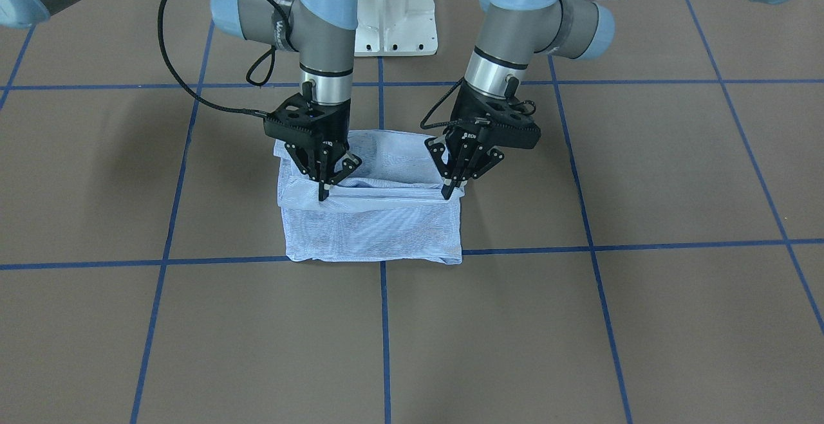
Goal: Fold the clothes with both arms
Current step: 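Lift the near edge with both grippers and fold it over the far half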
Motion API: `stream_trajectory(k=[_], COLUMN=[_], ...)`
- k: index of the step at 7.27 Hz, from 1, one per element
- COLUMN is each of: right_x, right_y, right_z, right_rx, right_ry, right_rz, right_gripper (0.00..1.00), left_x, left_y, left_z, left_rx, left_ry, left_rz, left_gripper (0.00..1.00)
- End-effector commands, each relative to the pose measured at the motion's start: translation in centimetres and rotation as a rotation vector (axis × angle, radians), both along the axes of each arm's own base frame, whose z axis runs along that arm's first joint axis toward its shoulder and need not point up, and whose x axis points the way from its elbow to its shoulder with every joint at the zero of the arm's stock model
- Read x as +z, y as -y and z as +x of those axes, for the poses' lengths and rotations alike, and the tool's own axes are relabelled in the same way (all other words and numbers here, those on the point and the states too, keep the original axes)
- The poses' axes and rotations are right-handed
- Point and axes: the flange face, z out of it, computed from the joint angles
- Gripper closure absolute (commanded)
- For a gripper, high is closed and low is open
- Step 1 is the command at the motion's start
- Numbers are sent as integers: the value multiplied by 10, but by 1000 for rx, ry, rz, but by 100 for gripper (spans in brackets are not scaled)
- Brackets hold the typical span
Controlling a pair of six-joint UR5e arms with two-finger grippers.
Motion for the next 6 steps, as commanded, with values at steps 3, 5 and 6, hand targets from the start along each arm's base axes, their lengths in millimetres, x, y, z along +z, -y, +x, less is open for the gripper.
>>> stream_trajectory(k=[3,5,6], right_x=[2,-13,-2], right_y=[33,83,102], right_z=[-10,51,85], right_rx=[-28,-173,-231], right_ry=[-1,78,68], right_rz=[11,-78,-71], right_gripper=[0,0,0], left_x=[34,34,54], left_y=[34,61,49], left_z=[32,-31,-74], left_rx=[57,246,310], left_ry=[105,112,123], left_rz=[113,196,246], left_gripper=[0,0,0])
